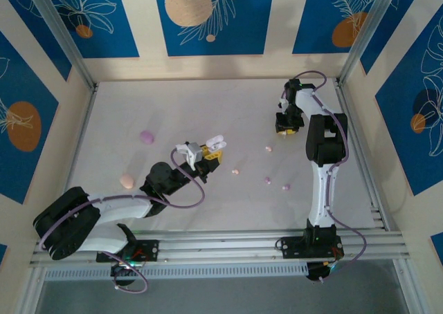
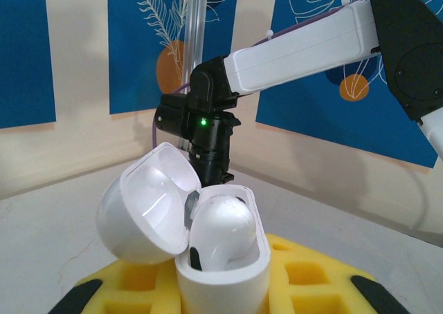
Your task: Insert the wireless bluetooth earbuds into the charging case
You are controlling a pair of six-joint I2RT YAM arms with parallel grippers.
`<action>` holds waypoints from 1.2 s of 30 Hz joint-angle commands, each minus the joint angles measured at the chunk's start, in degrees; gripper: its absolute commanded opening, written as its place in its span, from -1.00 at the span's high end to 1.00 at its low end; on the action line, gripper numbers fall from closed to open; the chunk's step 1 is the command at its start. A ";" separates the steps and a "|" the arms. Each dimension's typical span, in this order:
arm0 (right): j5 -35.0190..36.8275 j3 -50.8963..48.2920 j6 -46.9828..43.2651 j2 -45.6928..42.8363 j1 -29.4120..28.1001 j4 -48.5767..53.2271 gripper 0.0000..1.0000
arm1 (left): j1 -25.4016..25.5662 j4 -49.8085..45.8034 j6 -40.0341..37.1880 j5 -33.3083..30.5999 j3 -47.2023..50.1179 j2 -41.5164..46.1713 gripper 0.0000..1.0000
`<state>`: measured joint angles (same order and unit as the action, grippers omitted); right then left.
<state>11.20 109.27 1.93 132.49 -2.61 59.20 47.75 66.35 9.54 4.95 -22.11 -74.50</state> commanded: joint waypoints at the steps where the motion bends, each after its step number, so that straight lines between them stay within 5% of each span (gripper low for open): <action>1: -0.29 -0.20 0.55 0.84 0.32 0.77 0.29 | -0.48 0.67 -0.42 0.94 -0.83 1.29 0.59; 21: -1.20 -1.17 3.21 -2.41 -0.56 -1.04 0.45 | -0.52 1.20 0.02 1.11 -0.92 0.89 0.58; 36: 2.31 -20.28 9.63 -36.32 -15.42 -11.08 0.45 | -0.46 -3.76 3.51 2.31 -2.27 3.05 0.57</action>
<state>11.90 91.83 9.43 101.41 -15.44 50.33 47.75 63.72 11.55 5.80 -22.20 -73.52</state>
